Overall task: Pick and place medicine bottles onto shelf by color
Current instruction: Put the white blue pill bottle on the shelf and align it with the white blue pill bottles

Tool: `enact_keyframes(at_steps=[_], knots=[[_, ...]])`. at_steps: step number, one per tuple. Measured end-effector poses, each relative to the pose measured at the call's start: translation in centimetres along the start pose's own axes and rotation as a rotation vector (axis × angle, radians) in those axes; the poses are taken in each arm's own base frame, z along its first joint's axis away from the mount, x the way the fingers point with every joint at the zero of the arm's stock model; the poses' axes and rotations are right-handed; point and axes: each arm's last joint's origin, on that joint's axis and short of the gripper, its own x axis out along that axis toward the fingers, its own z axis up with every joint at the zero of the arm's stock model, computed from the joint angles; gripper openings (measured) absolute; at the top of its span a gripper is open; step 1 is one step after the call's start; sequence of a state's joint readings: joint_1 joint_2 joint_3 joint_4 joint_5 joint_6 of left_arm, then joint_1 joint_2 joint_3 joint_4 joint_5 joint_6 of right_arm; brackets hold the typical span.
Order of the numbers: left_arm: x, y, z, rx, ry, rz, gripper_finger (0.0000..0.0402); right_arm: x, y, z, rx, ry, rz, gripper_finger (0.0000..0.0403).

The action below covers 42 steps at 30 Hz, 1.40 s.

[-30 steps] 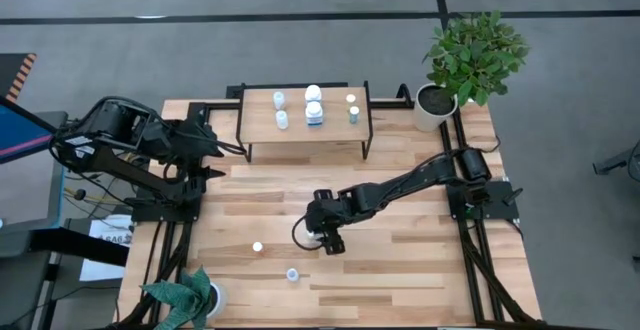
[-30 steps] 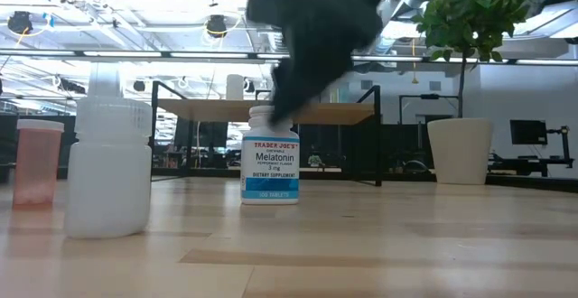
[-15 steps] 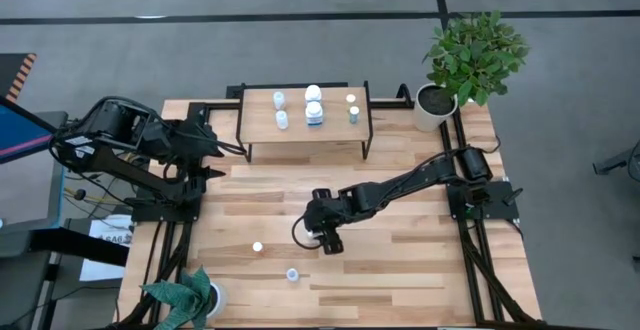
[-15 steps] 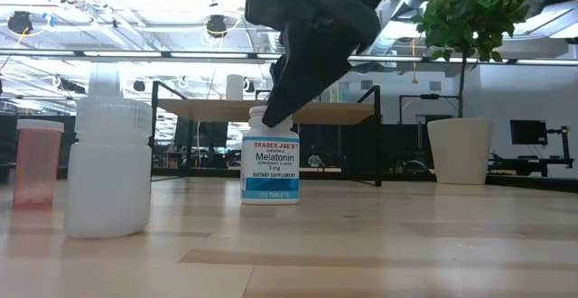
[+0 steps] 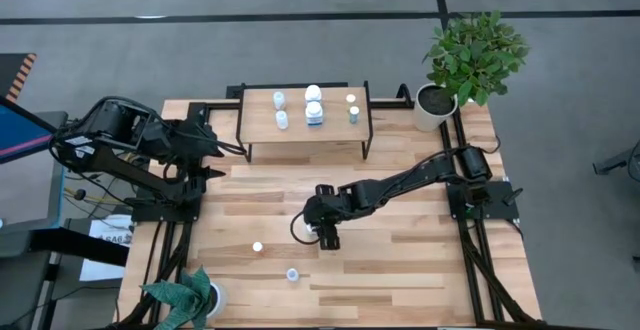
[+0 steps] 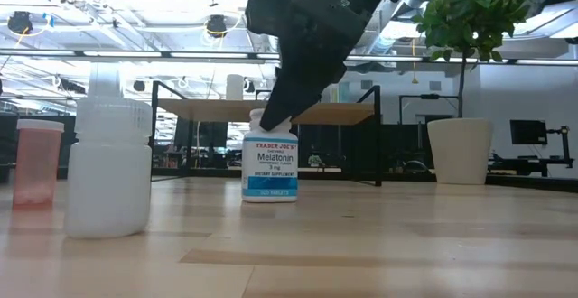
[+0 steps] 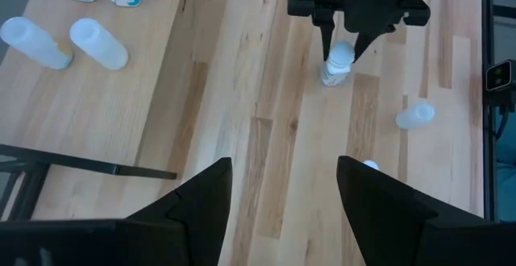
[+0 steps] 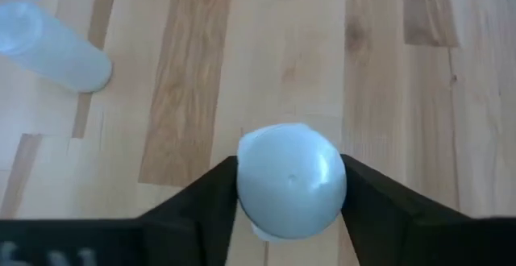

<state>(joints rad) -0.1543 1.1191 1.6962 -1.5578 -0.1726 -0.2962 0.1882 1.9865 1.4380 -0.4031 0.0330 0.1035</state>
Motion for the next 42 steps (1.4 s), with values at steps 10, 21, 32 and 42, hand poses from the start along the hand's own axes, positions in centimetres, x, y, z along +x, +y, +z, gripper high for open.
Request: enact_keyframes(at_steps=[10, 21, 32, 42], knots=[[0.0, 0.0, 0.0, 0.003, 0.0, 0.0, 0.0209, -3.5, -1.7, 2.2, 0.062, -0.051, -0.046, 0.0154], [0.0, 0.0, 0.0, 0.004, 0.0, 0.0, 0.0209, -11.7, -7.7, 6.2, 0.027, -0.083, -0.368, 0.0168], [0.0, 0.0, 0.0, 0.004, 0.0, 0.0, 0.021, -13.6, -15.4, 5.9, 0.12, -0.086, -0.435, 0.0169], [0.0, 0.0, 0.0, 0.004, 0.0, 0.001, 0.021, -14.3, -18.4, 5.3, 0.149, -0.096, -0.428, 0.0173]])
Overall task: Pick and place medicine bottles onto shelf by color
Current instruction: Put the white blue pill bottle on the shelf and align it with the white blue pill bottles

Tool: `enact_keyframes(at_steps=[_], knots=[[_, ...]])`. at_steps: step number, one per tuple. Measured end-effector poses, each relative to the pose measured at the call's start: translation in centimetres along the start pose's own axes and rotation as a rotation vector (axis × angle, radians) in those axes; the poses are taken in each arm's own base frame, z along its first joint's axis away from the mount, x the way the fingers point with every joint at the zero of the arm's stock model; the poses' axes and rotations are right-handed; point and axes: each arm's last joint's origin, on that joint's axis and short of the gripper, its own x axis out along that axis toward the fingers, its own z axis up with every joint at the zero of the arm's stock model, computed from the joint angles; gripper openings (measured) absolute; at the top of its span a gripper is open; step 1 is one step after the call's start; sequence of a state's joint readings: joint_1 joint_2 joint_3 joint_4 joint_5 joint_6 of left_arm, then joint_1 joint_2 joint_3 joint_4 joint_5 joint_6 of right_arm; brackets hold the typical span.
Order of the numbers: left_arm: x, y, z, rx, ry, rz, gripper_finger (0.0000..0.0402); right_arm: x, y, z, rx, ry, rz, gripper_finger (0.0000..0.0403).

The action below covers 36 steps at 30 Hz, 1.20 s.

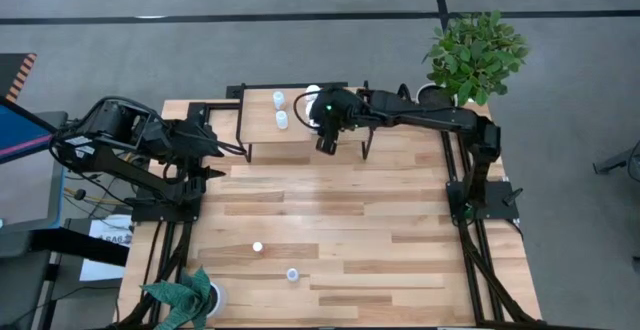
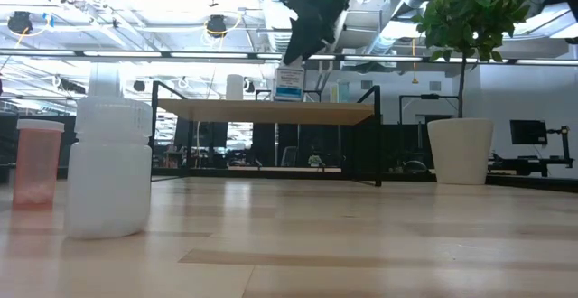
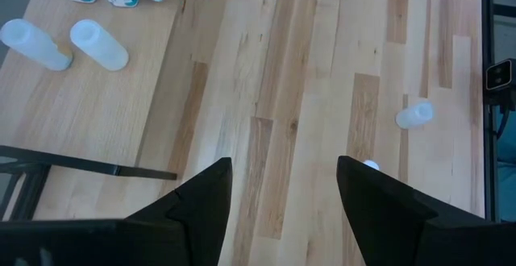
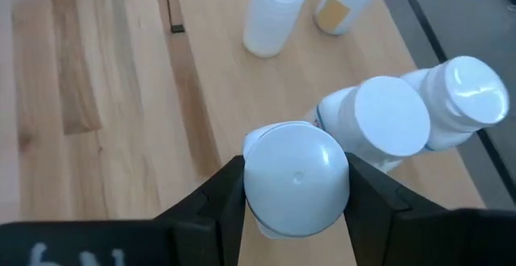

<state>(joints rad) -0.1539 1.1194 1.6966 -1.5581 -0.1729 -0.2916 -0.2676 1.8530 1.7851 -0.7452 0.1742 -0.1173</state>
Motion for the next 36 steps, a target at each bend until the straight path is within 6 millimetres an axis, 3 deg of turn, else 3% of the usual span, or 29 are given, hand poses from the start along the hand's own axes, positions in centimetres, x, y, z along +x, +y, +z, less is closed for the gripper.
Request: enact_keyframes(at_steps=[12, 24, 36], knots=[[0.0, 0.0, 0.0, 0.0, 0.0, 0.0, 0.021, 0.13, -0.73, 0.36, -0.006, -0.053, 0.062, 0.0178], [0.0, 0.0, 0.0, 0.0, 0.0, 0.0, 0.021, 0.14, -0.71, 0.38, -0.019, -0.057, 0.071, 0.0242], [0.0, 0.0, 0.0, 0.0, 0.0, 0.0, 0.021, 0.01, -0.79, 0.83, -0.043, -0.104, 0.063, 0.0248]])
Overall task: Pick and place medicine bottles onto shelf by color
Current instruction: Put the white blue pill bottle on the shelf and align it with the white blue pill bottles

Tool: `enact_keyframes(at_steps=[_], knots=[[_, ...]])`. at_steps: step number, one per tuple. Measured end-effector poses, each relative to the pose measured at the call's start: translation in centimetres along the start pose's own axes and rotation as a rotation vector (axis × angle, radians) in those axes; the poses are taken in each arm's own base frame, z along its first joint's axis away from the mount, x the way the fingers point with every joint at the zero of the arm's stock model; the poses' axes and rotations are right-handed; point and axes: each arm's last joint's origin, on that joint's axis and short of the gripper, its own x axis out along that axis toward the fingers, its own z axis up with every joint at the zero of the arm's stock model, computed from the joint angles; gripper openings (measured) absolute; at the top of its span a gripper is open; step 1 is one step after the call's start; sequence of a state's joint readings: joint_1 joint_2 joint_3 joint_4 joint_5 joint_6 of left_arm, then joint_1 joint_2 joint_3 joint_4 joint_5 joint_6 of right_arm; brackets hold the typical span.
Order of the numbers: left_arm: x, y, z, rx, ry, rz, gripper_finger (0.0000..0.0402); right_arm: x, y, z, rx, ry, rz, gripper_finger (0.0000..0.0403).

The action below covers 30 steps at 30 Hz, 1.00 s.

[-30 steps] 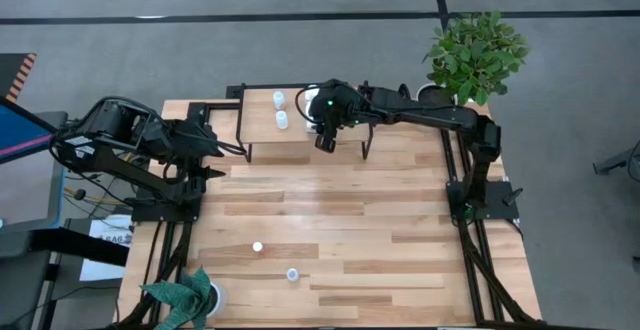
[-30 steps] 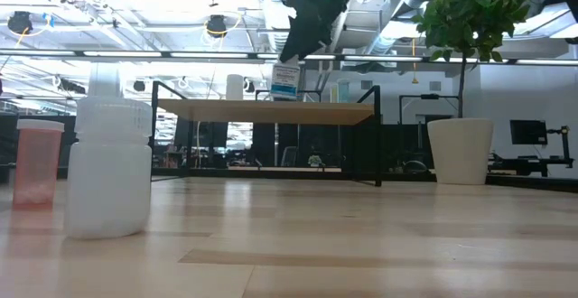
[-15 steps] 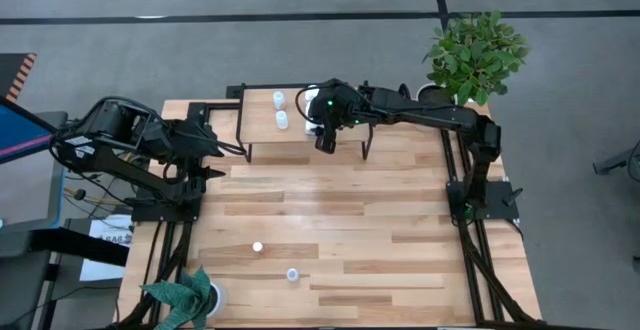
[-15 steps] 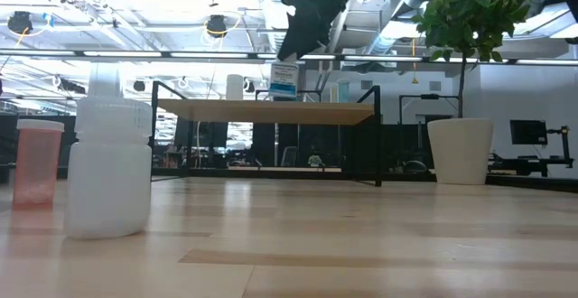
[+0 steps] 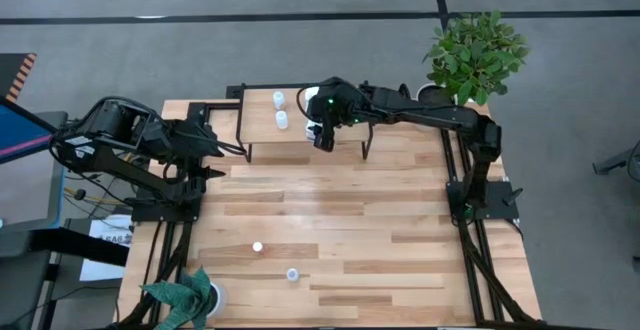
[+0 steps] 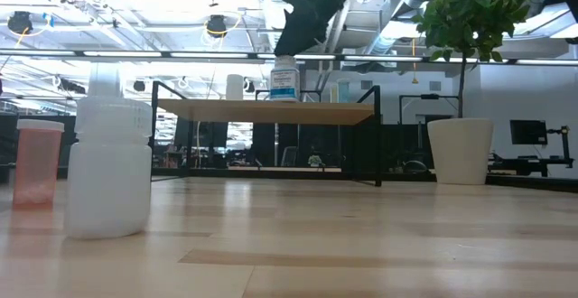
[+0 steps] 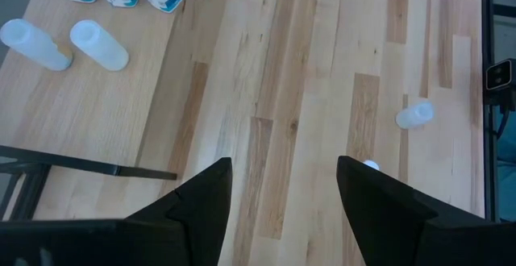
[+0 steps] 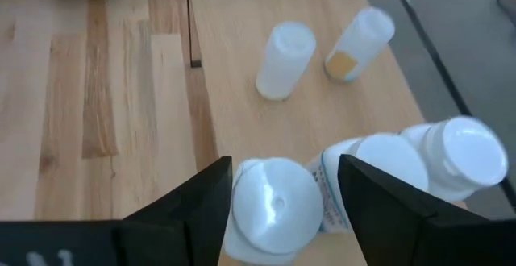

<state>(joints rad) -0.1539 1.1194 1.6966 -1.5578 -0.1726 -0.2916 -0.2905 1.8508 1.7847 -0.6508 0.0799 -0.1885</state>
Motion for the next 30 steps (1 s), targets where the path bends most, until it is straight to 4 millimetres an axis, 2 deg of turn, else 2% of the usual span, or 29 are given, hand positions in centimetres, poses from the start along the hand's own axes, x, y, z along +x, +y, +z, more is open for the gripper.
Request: enact_keyframes(at_steps=[8, 13, 16, 19, 22, 27, 30], knots=[[0.0, 0.0, 0.0, 0.0, 0.0, 0.0, 0.021, -1.4, 0.6, 1.2, -0.059, -0.029, 0.011, 0.0249], [0.0, 0.0, 0.0, 0.0, -0.001, 0.0, 0.021, -3.0, 2.8, 2.2, -0.119, -0.018, 0.07, 0.0249], [0.0, 0.0, 0.0, 0.0, 0.0, 0.0, 0.021, -3.5, 4.5, 1.8, -0.162, 0.032, 0.143, 0.0249], [0.0, 0.0, 0.0, 0.0, 0.0, 0.0, 0.021, -2.4, 5.8, 0.9, -0.181, 0.122, 0.182, 0.0244], [0.0, 0.0, 0.0, 0.0, 0.0, 0.0, 0.021, -0.6, 6.3, 0.0, -0.166, 0.189, 0.191, 0.0229], [0.0, 0.0, 0.0, -0.001, -0.001, 0.0, 0.021, 2.1, 5.7, -1.1, -0.134, 0.261, 0.157, 0.0189], [0.0, 0.0, 0.0, -0.003, -0.001, 0.0, 0.021, 2.6, 4.9, -1.4, -0.121, 0.278, 0.143, 0.0166]])
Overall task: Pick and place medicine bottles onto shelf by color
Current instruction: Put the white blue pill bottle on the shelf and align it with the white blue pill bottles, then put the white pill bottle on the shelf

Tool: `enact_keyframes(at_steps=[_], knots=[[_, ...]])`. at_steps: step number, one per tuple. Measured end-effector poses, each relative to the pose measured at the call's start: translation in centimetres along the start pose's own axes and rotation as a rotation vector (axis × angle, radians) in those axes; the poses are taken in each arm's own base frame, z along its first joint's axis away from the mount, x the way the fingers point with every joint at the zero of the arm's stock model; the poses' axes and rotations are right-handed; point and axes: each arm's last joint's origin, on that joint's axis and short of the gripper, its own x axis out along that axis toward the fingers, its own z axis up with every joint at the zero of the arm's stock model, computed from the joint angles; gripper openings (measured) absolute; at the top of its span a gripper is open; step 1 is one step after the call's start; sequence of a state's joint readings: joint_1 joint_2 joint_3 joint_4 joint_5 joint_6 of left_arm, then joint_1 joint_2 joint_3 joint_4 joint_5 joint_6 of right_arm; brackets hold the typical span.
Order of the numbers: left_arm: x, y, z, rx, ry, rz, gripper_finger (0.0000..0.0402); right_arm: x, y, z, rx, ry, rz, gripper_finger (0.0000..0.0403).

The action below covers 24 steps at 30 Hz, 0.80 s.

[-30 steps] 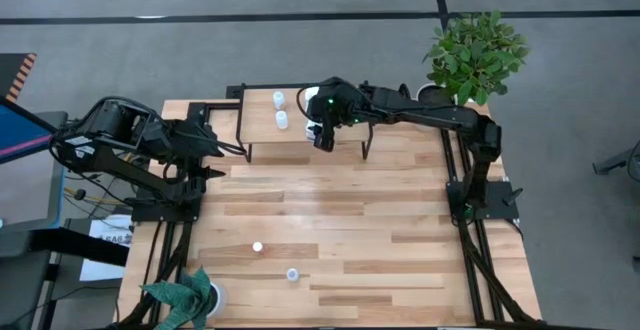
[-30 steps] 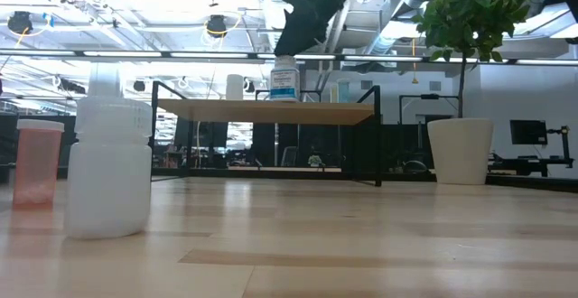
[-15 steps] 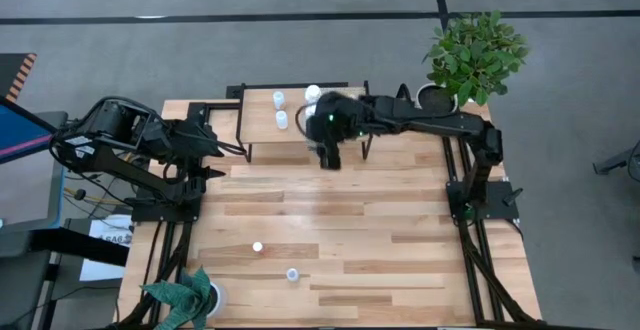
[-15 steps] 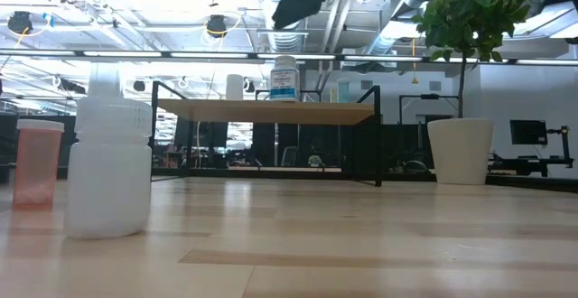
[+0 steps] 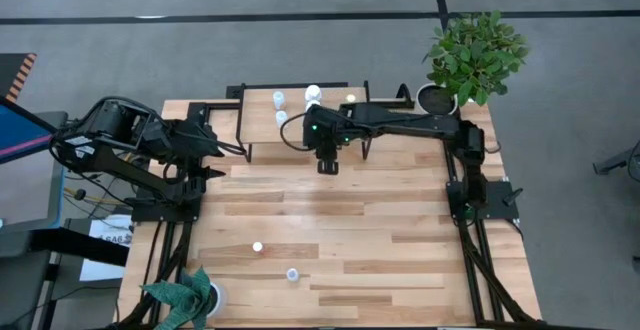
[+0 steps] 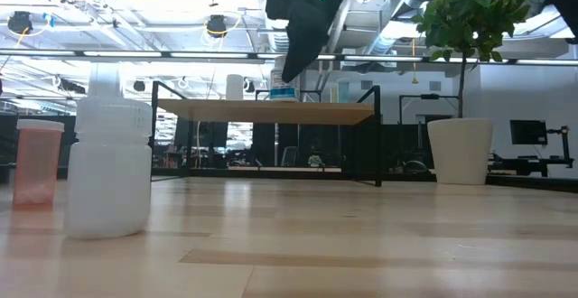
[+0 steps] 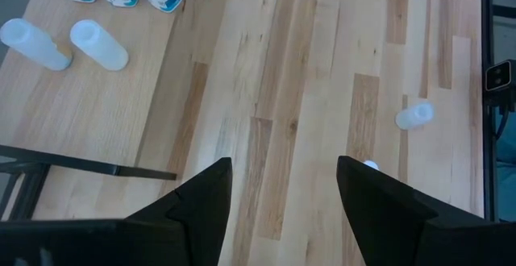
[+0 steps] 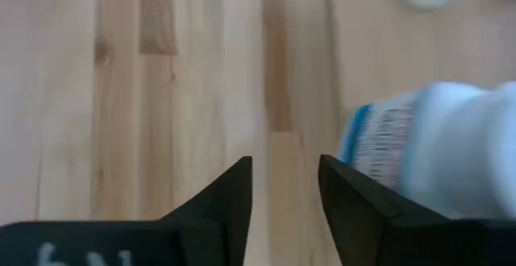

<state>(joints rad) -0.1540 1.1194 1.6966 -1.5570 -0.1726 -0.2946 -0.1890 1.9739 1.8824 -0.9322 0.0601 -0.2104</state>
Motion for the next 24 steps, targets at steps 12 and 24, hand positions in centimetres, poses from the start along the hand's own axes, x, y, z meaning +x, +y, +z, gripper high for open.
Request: enact_keyframes(at_steps=[12, 24], knots=[[0.0, 0.0, 0.0, 0.02, 0.0, 0.0, 0.021, -0.3, -3.5, -0.8, 0.066, -0.002, -0.048, 0.0118], [0.1, -0.1, 0.1, 0.01, -0.006, -0.006, 0.021, -2.5, -0.3, -1.1, 0.116, 0.115, 0.02, 0.0118]])
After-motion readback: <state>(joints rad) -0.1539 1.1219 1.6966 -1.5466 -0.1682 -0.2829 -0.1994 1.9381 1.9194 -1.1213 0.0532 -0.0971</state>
